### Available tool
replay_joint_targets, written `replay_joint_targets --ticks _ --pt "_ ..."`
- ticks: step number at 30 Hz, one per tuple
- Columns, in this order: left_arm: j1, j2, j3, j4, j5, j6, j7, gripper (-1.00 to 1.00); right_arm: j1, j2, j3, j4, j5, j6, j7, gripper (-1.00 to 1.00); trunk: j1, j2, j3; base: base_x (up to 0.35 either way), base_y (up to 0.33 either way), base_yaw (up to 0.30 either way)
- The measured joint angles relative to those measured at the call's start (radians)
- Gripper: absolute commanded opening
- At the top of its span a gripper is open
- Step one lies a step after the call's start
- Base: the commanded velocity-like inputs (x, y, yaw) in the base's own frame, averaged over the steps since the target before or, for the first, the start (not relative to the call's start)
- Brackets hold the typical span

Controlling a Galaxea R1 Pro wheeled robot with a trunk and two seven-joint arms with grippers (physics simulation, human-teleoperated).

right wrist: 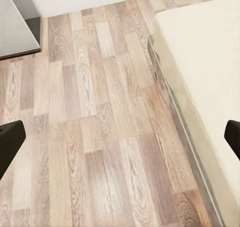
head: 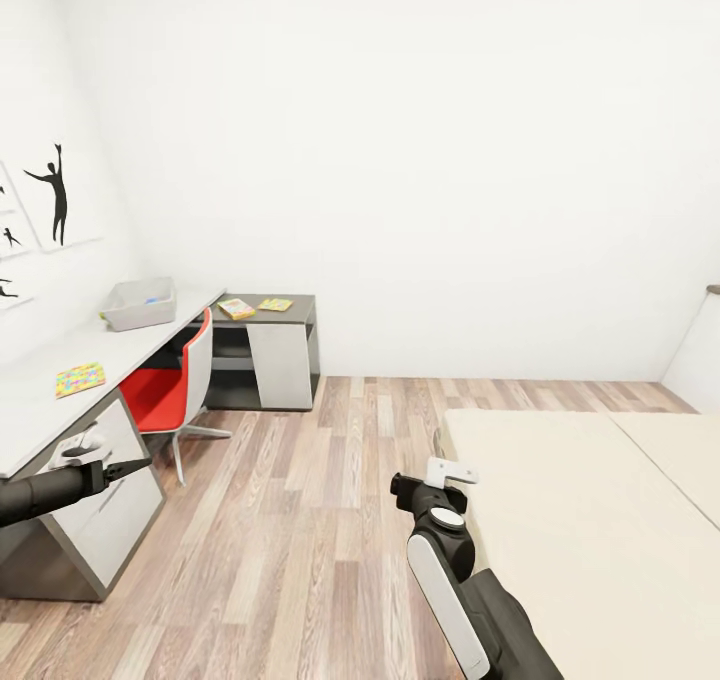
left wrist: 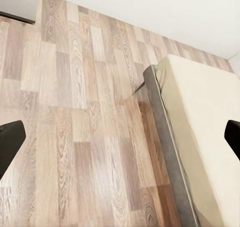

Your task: Put all the toys in the child's room - the three board games (two on the bed and one on the table), the two jigsaw puzzles on the table, and the tennis ball on the table - inside the toy box on the table in the child's room.

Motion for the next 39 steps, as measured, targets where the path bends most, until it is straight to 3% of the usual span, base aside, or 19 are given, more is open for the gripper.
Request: replay_joint_targets --ticks 23,39 --pt "0.000 0.000 0.000 0.000 0.000 0.000 0.001 1.00 0.000 0.003 0.000 -0.006 -0.001 0.001 0.000 1.00 0.000 0.000 0.000 -0.002 0.000 -0.003" --pt "0.000 0.000 0.000 0.000 0.000 0.000 0.000 1.00 0.000 0.004 0.000 -0.008 -0.003 0.001 0.000 1.00 0.000 0.000 0.000 -0.015 0.000 -0.097"
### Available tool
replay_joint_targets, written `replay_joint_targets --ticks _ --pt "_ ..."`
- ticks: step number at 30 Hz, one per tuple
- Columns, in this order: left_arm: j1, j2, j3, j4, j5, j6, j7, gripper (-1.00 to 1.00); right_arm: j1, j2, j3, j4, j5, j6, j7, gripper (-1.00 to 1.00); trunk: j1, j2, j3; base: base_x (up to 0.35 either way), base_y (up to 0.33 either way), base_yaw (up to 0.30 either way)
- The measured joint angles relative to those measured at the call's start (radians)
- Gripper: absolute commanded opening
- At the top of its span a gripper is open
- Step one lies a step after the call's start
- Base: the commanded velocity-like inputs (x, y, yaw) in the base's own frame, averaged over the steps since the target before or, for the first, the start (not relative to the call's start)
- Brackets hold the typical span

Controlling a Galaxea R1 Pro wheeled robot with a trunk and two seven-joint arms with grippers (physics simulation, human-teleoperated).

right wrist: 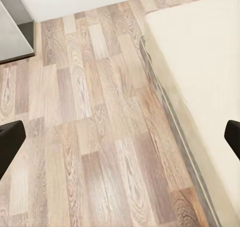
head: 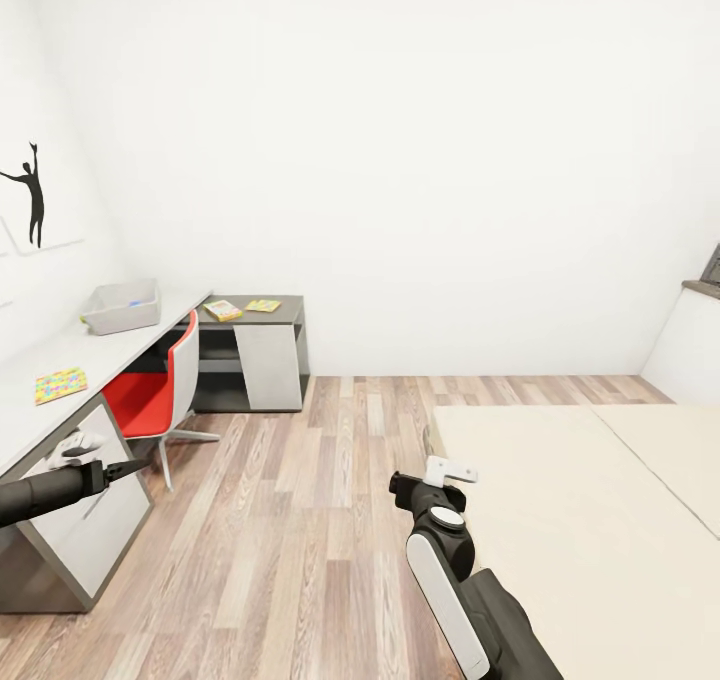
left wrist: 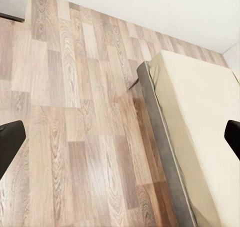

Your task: Put all the toys in the child's room - the three board games (two on the bed and one on the table), the two jigsaw puzzles on the table, and the tennis ball on the table - inside the toy box on the table in the child's room.

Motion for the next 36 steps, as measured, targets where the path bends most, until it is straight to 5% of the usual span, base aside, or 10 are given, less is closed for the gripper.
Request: replay_joint_targets --ticks 36 --pt "0.000 0.000 -0.001 0.000 0.000 0.000 0.003 1.00 0.000 0.000 0.029 0.000 0.001 0.000 -0.001 1.00 0.000 0.000 0.000 -0.004 -0.004 -0.002"
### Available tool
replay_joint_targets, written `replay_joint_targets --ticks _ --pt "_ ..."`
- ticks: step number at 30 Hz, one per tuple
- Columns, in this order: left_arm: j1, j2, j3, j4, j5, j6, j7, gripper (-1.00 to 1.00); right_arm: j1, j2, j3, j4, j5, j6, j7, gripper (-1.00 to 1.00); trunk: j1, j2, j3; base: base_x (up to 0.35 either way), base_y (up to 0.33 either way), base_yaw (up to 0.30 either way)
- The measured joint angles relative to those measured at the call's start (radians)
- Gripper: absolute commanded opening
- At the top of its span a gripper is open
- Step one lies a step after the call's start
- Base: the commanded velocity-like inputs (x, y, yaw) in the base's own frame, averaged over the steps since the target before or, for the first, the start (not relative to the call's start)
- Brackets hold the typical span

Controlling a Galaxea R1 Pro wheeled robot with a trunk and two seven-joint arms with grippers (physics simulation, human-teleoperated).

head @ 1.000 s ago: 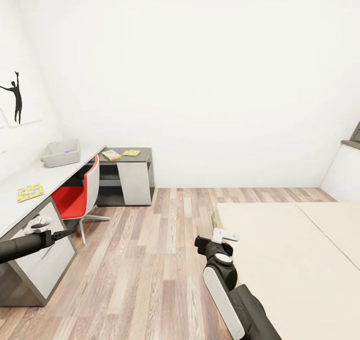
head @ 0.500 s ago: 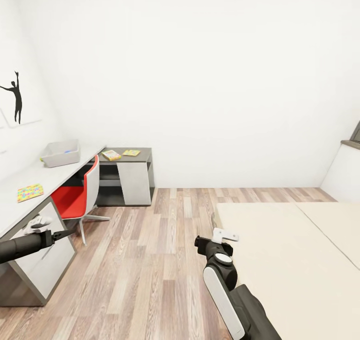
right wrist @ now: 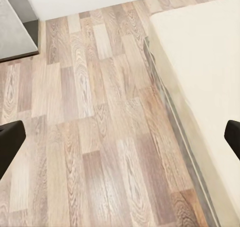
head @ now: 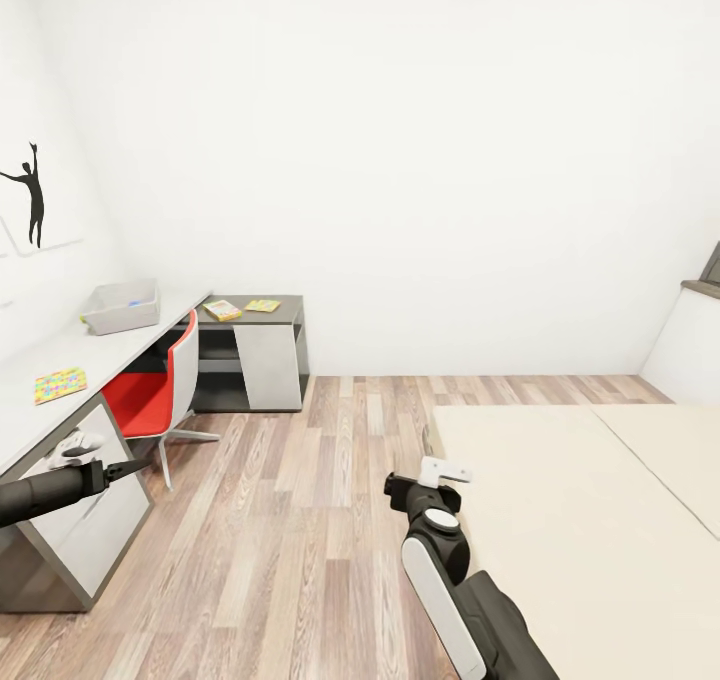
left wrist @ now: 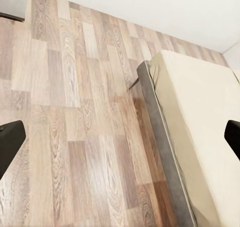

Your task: Put all the toys in the child's room - the three board games (two on the bed and one on the table), the two jigsaw puzzles on the table, and the tennis ball on the table - inside the toy box on the table in the child's room.

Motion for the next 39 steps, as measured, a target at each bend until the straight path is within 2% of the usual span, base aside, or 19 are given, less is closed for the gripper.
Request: replay_joint_targets --ticks 23,39 --pt "0.000 0.000 -0.002 0.000 0.000 0.000 0.000 1.00 0.000 -0.001 0.002 0.000 0.000 -0.001 0.000 1.00 0.000 0.000 0.000 0.000 -0.077 0.000" --pt "0.000 0.000 -0.002 0.000 0.000 0.000 0.002 1.00 0.000 -0.001 0.003 0.000 0.000 0.000 0.000 1.00 0.000 0.000 0.000 0.000 -0.211 0.000"
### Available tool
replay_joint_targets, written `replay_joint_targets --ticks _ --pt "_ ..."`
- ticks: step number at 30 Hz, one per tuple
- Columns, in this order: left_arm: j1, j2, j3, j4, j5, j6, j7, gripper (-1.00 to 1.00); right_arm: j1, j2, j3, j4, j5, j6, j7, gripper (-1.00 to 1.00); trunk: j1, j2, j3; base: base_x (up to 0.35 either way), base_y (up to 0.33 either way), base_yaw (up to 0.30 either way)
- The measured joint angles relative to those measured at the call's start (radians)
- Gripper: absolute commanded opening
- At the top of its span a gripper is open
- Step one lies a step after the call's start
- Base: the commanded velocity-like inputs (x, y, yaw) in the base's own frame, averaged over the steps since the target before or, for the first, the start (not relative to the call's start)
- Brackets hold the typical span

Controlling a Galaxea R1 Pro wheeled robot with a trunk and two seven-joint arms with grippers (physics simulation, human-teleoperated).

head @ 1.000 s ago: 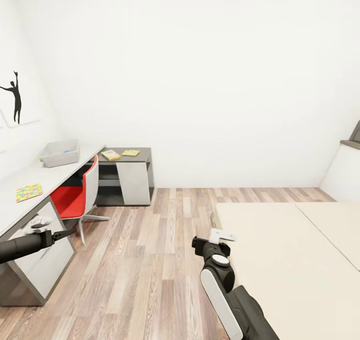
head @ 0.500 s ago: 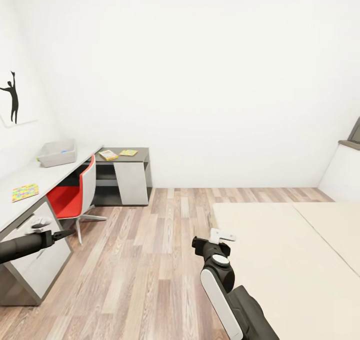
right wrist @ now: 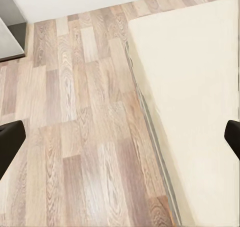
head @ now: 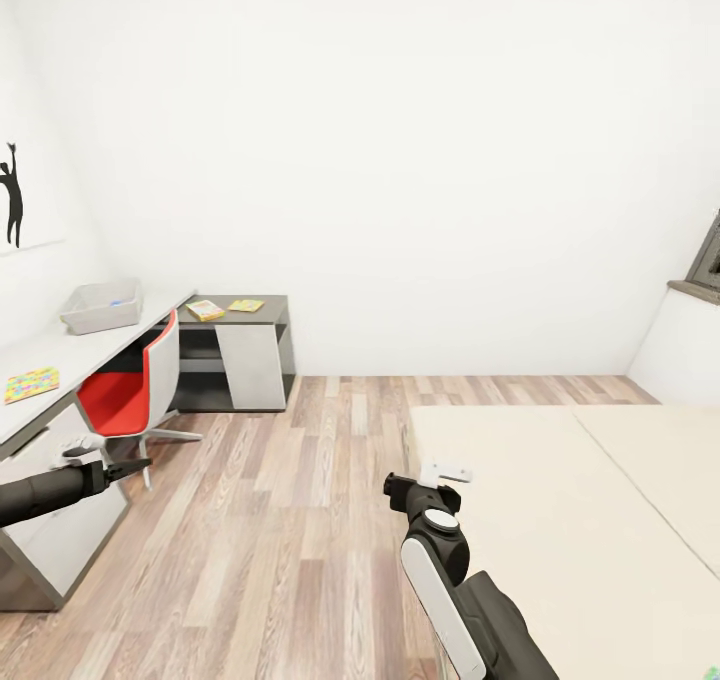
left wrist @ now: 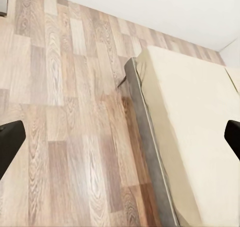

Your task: Put all the toys in the child's room - the three board games (two on the bed and one on the table), the two jigsaw puzzles on the table, and the tennis ball on the table - inside the toy box on the table in the child's room.

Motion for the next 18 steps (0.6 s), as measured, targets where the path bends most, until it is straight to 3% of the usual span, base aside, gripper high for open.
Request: replay_joint_targets --ticks 18 --pt "0.000 0.000 0.000 0.000 0.000 0.000 0.000 1.00 0.000 0.000 0.000 0.000 0.000 0.000 0.000 1.00 0.000 0.000 0.000 0.000 -0.239 0.000"
